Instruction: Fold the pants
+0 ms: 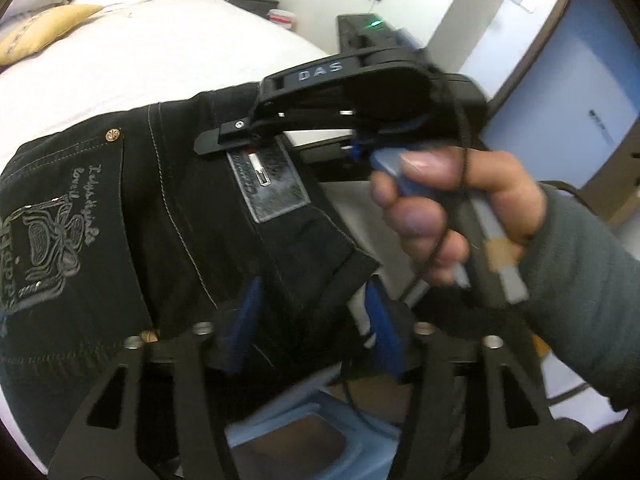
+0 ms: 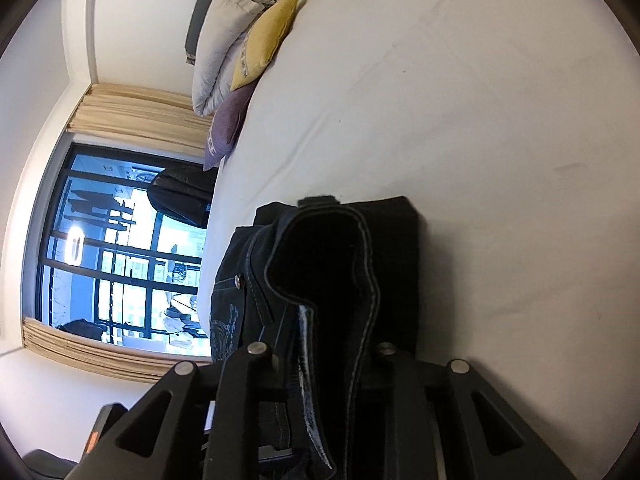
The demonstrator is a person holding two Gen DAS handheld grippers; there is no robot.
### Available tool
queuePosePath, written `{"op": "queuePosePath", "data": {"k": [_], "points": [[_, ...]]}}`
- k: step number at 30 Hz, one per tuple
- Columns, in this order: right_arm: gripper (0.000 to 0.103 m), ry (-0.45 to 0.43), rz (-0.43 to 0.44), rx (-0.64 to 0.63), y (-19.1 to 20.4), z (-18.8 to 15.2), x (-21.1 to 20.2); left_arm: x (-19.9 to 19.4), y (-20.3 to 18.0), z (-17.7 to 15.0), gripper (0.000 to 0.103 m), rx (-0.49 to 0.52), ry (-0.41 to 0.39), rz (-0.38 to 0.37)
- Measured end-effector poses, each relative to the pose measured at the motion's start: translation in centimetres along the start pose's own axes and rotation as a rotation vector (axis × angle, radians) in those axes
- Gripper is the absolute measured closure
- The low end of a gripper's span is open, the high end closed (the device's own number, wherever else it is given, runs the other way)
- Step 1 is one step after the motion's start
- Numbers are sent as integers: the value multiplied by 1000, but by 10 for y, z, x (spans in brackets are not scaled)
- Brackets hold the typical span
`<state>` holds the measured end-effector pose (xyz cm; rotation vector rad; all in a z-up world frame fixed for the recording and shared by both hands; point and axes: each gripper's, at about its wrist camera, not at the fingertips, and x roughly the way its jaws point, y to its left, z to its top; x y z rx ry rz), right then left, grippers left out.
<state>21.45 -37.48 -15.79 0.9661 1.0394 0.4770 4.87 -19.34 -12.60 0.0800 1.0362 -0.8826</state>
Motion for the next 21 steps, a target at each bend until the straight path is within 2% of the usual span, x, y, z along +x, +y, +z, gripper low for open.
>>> {"op": "queuePosePath", "data": {"k": [3, 5, 7, 9, 14, 16, 18, 19, 21], "points": [[59, -56, -57, -18, 8, 1, -19, -26, -4, -7, 42, 18, -30, -36], [27, -124, -98, -10, 12, 2, -38, -45, 3, -8, 42, 2, -68, -30], [25, -199, -145, -2, 16, -1, -58, -61, 20, -3, 42, -32, -111, -3], [25, -205, -112, 1, 19, -9, -66, -70, 42, 1, 42, -79, -146, 43], [25, -147, -117, -12, 29, -47, -61, -74, 86, 12, 42, -135, -167, 104], [26, -114, -92, 3, 26, -64, -52, -63, 98, 6, 42, -138, -117, 113], [28, -73, -130, -5, 23, -76, -39, -55, 110, -4, 42, -147, -74, 120], [37, -62, -169, -16, 20, -84, -36, -53, 111, -12, 42, -133, -77, 124], [42, -42, -158, 1, 15, -97, -31, -51, 113, -21, 42, -97, -96, 127]]}}
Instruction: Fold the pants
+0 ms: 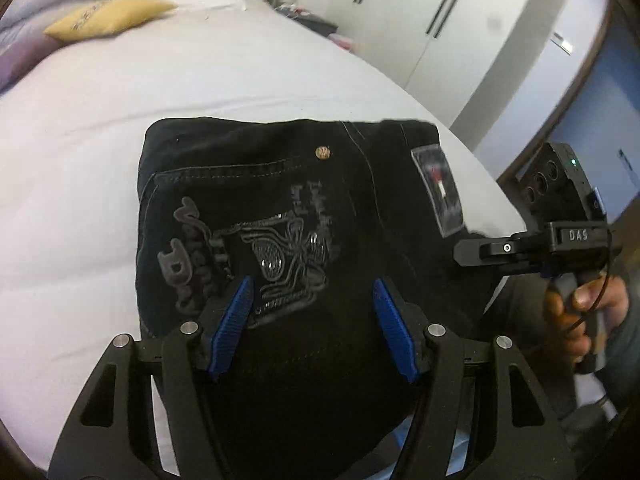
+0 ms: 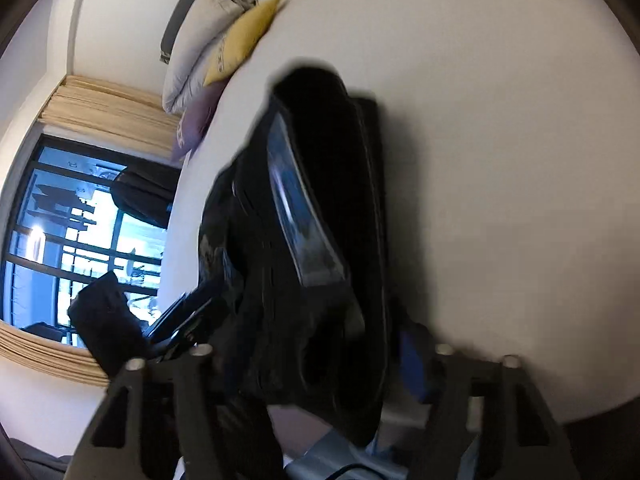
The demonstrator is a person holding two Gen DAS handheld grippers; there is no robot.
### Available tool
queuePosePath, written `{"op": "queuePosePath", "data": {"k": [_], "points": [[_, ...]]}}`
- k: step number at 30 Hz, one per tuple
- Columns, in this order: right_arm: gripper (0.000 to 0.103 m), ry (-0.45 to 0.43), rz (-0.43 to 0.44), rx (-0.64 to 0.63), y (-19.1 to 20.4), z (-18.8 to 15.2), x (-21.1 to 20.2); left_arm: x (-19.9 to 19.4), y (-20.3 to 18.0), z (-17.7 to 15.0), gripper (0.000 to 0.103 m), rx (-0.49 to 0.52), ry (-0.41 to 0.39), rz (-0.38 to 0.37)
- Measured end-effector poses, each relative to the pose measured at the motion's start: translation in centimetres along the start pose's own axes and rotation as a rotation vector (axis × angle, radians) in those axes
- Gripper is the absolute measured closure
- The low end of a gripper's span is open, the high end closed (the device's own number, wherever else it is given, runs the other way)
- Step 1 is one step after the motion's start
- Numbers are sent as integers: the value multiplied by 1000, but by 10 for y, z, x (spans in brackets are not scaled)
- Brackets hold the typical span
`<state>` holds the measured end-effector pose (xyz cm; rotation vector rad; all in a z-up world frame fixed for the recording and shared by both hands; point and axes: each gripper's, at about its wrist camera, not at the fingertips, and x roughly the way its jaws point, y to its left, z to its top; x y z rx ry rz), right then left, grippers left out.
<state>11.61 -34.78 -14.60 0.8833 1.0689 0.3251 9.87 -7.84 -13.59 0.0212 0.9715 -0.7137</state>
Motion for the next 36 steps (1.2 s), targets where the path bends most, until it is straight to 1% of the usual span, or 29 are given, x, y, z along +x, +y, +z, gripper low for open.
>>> {"op": "queuePosePath", "data": {"k": [2, 4, 5, 7, 9, 10, 11, 12, 13, 15, 16, 19, 20, 21, 22, 23, 24, 25, 26, 27, 28, 29, 30, 31, 33, 34, 35, 36], "points": [[54, -3, -8, -1, -3, -8, -2, 2, 3, -5, 42, 22, -5, -5], [56, 5, -5, 16, -9, -12, -6, 5, 4, -8, 42, 59, -11, -14], [56, 13, -2, 25, -9, -12, -7, 7, 3, -9, 43, 85, -13, -10], [56, 32, -26, 24, -9, -12, -8, 9, -1, -13, 42, 150, -24, 9], [55, 72, -60, 29, -3, -16, -6, 10, 6, -14, 42, 177, -32, 18], [51, 95, -75, 36, -2, -16, -6, 9, 7, -13, 42, 174, -35, 16], [44, 112, -90, 55, -4, -18, -7, 10, 7, -12, 42, 169, -40, 14], [41, 124, -100, 79, -6, -20, -9, 9, 8, -13, 42, 164, -45, 12], [41, 140, -126, 100, -9, -23, -12, 9, 9, -13, 42, 161, -48, 14], [41, 150, -236, 97, -9, -25, -22, 3, -2, -19, 42, 156, -52, 29], [41, 135, -237, 83, -5, -23, -29, -5, -5, -16, 42, 150, -60, 34], [41, 2, -104, 22, 24, -2, -55, -28, -10, -8, 42, 126, -124, 20], [41, -39, -33, -17, 35, 7, -61, -32, -10, -3, 42, 112, -138, 16], [41, -60, 40, -51, 44, 13, -61, -33, -7, 2, 42, 95, -149, 12], [41, -72, 99, -68, 51, 18, -59, -32, -3, 6, 42, 75, -157, 18], [41, -72, 156, -77, 56, 22, -53, -27, 1, 10, 42, 58, -154, 44], [41, -57, 203, -87, 58, 22, -46, -22, 4, 11, 42, 46, -140, 76], [41, -43, 237, -94, 59, 22, -37, -13, 9, 12, 42, 23, -108, 121], [41, -29, 242, -88, 52, 20, -27, -7, 13, 11, 42, -2, -76, 138], [41, -8, 197, -52, 40, 18, -14, 0, 14, 10, 42, -15, -58, 147], [52, 21, 144, 5, 22, 14, -2, 3, 12, 10, 42, -5, -53, 164], [76, 21, 162, 60, 1, 8, 4, 3, 8, 11, 42, 7, -44, 186], [87, -20, 187, 85, -15, 2, -1, 5, 3, 12, 41, 24, -31, 216], [103, -25, 183, 105, -24, -1, -6, 7, -1, 13, 39, 35, -17, 232], [103, -17, 195, 137, -37, -4, -17, 11, -4, 16, 32, 20, -2, 238], [102, -25, 168, 119, -33, -3, -23, 13, -5, 18, 31, 12, 5, 244], [98, -39, 120, 77, -26, 0, -32, 16, -8, 20, 28, 8, 14, 251], [95, -55, 103, 50, -20, 4, -40, 19, -10, 22, 25, 6, 21, 256]]}}
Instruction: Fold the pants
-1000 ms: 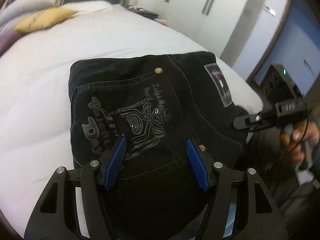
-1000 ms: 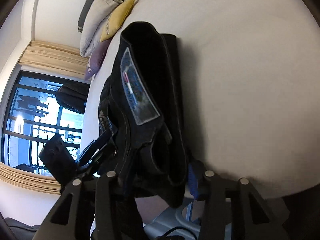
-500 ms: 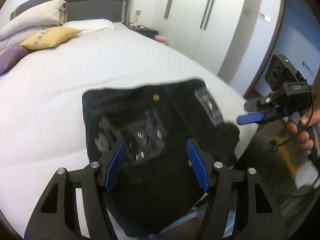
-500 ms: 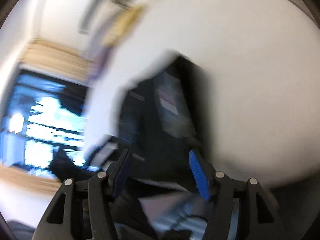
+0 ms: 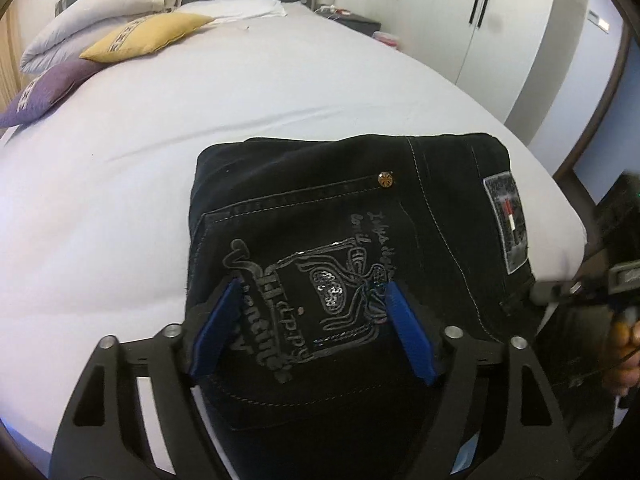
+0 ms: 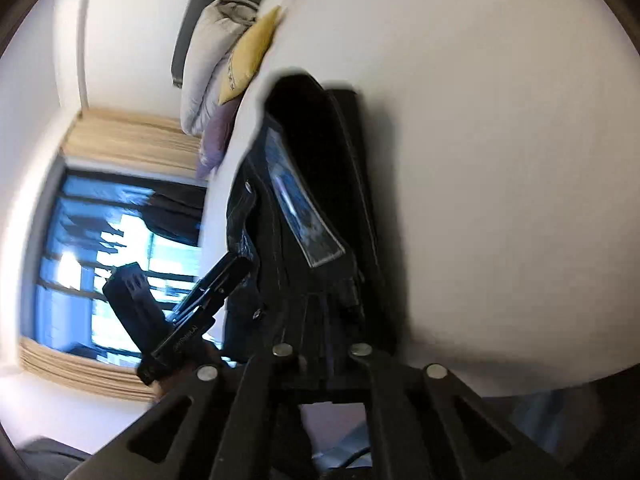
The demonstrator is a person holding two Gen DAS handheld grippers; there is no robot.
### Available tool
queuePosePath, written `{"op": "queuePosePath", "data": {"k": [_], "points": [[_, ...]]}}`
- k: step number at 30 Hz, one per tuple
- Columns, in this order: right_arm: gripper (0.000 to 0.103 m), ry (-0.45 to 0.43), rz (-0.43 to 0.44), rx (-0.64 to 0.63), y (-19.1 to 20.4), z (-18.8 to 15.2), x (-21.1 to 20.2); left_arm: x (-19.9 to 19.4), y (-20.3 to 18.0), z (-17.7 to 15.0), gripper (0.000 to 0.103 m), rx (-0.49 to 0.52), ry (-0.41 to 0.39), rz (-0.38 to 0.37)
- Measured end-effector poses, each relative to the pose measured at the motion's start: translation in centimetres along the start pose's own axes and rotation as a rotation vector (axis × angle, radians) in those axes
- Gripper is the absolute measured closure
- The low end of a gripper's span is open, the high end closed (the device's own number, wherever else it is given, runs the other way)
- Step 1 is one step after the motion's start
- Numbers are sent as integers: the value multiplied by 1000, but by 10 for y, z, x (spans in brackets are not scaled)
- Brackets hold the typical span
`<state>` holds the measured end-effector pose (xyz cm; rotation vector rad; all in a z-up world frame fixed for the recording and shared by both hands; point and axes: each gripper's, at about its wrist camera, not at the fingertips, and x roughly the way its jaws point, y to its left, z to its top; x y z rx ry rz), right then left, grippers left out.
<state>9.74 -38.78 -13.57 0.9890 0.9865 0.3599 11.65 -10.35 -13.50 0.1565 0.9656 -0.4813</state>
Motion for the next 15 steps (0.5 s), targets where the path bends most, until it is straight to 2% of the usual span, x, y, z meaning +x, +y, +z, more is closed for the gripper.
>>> {"op": "queuePosePath", "data": {"k": [2, 4, 7, 11, 13, 14, 15], "points": [[69, -61, 40, -26, 15, 19, -17, 5, -8, 5, 22, -3, 15, 12], [60, -100, 77, -56, 30, 39, -21, 7, -10, 8, 21, -3, 23, 16], [60, -89, 105, -94, 53, 59, -3, 8, -12, 12, 21, -1, 31, 18], [60, -28, 144, -94, 66, 86, 57, 14, -11, 17, 20, -1, 36, 17], [61, 4, 62, -79, 60, 88, 86, 18, -9, 22, 20, -2, 40, 14], [66, 15, 12, -78, 51, 90, 95, 19, -9, 24, 20, -1, 41, 11], [70, 10, 14, -70, 45, 86, 96, 19, -8, 25, 20, 0, 42, 12]]}}
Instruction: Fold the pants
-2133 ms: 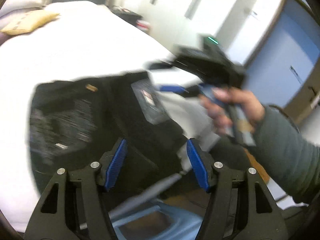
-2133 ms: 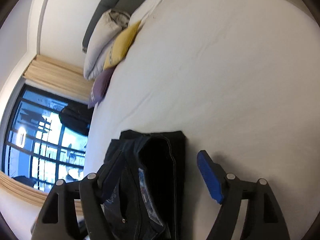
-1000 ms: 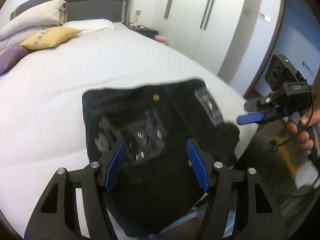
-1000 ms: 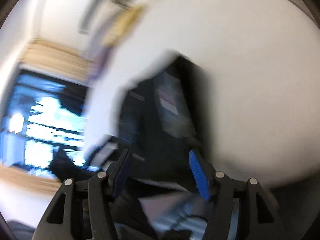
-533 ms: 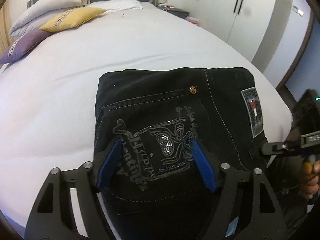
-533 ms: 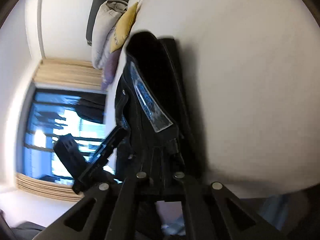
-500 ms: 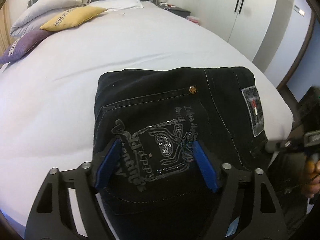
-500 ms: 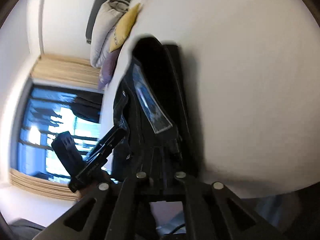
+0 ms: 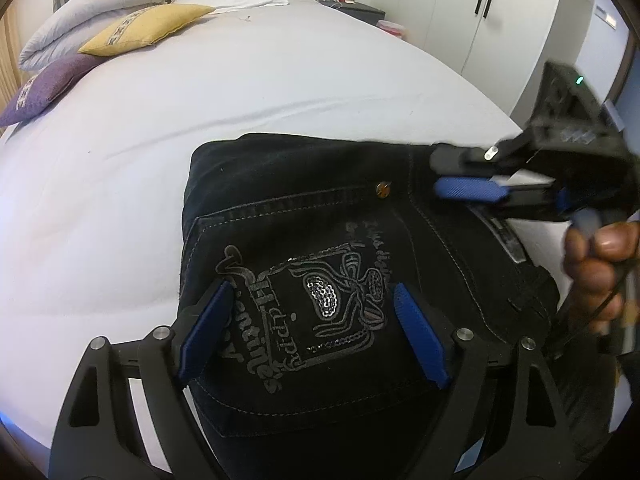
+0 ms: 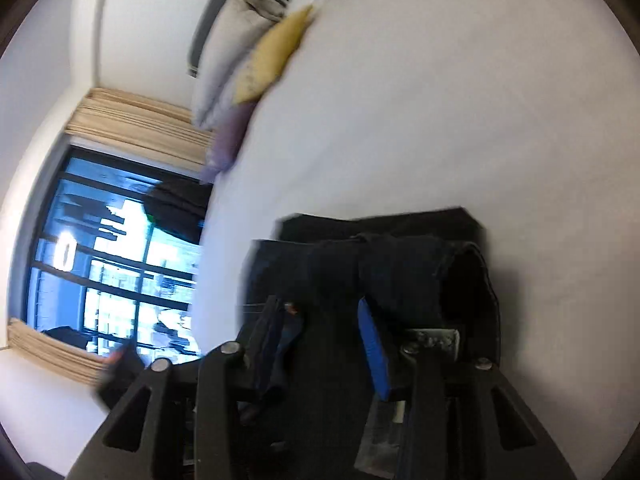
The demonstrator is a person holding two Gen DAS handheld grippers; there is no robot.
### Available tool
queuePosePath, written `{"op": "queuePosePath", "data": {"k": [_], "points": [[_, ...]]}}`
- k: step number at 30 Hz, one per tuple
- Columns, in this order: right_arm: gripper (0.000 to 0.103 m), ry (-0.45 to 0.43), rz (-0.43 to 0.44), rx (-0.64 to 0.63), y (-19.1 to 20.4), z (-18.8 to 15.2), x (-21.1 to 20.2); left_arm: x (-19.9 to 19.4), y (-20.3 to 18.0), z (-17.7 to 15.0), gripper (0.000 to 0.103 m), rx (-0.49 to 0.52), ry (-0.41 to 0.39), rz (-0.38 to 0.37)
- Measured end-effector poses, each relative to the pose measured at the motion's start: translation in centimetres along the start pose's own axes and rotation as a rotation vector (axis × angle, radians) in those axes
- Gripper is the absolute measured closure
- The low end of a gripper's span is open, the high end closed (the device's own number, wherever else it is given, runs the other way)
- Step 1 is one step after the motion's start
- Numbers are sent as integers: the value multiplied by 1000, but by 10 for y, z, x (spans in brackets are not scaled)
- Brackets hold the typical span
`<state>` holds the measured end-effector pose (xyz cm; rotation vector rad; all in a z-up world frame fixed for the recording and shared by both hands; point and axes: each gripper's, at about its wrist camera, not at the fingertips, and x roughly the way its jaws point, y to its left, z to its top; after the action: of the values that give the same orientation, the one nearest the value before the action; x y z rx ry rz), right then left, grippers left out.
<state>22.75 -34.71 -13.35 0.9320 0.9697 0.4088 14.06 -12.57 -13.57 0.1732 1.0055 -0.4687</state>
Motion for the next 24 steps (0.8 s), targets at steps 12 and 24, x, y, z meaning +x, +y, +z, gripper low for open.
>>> {"op": "queuePosePath", "data": {"k": [12, 24], "points": [[51, -118, 69, -110, 29, -28, -65, -22, 7, 38, 20, -9, -66, 27], [63, -101, -1, -10, -22, -36, -51, 82, 59, 68, 0, -132, 121, -63]]}}
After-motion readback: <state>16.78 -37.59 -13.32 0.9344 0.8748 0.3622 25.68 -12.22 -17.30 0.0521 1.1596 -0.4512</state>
